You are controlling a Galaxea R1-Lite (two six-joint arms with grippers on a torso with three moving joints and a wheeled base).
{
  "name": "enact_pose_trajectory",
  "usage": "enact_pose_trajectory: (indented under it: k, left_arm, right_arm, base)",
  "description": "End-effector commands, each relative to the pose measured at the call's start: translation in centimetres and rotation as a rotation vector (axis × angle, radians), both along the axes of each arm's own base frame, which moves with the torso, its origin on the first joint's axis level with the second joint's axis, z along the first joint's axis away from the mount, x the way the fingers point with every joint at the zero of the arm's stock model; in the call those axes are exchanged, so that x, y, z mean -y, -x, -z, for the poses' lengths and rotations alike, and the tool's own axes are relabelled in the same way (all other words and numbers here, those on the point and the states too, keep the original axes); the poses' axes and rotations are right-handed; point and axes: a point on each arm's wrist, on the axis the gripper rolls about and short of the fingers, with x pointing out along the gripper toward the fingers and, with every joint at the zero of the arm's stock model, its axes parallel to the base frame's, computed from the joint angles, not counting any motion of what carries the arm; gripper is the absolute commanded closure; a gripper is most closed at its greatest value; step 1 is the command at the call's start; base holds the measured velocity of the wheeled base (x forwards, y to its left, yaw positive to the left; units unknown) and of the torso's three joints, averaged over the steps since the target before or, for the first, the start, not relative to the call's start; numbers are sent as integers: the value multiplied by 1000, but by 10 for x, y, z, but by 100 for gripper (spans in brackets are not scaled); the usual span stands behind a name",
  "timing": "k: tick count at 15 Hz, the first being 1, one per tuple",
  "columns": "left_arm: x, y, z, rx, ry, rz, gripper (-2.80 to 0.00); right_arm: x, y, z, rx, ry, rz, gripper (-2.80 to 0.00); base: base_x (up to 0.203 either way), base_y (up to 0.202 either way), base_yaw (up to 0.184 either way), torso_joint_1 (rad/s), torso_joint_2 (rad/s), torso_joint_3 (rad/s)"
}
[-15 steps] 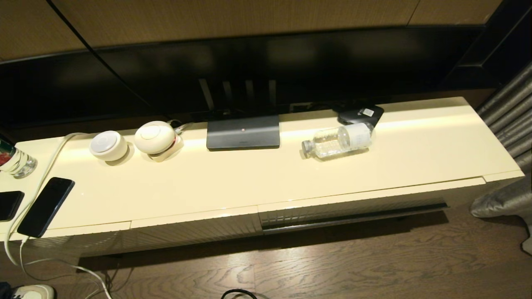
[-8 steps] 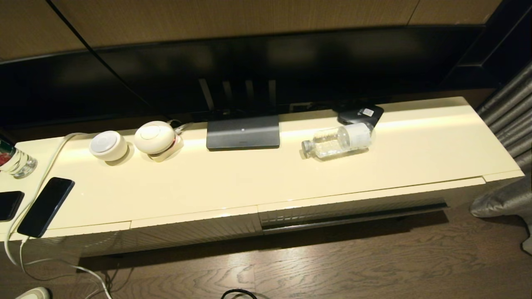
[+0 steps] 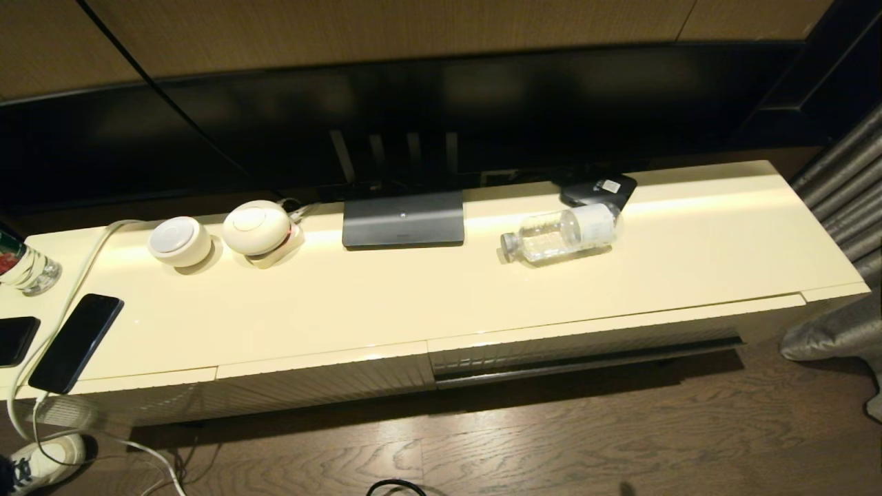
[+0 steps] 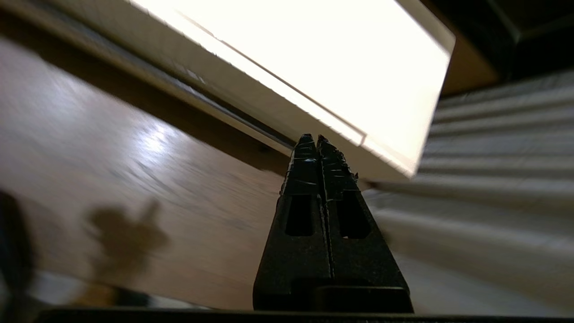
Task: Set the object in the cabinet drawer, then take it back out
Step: Open the drawer
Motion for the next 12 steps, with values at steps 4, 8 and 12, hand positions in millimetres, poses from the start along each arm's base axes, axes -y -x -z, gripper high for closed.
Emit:
enact_pose_trajectory:
  k: [4,8,12]
  left_arm:
    - [0,0,1,-4,0,0,0]
    - [0,0,1,-4,0,-2,0]
    - [0,0,1,-4,0,0,0]
  right_arm:
    - [-4,-72,-8,-174,360,-110,0]
    - [-21,-118,-5,-234,652,-288,0]
    - [-55,-149,27,-244,734,-372,0]
  base:
    - [0,0,0,0,0,0]
    - [0,0,0,0,0,0]
    - [0,0,0,0,0,0]
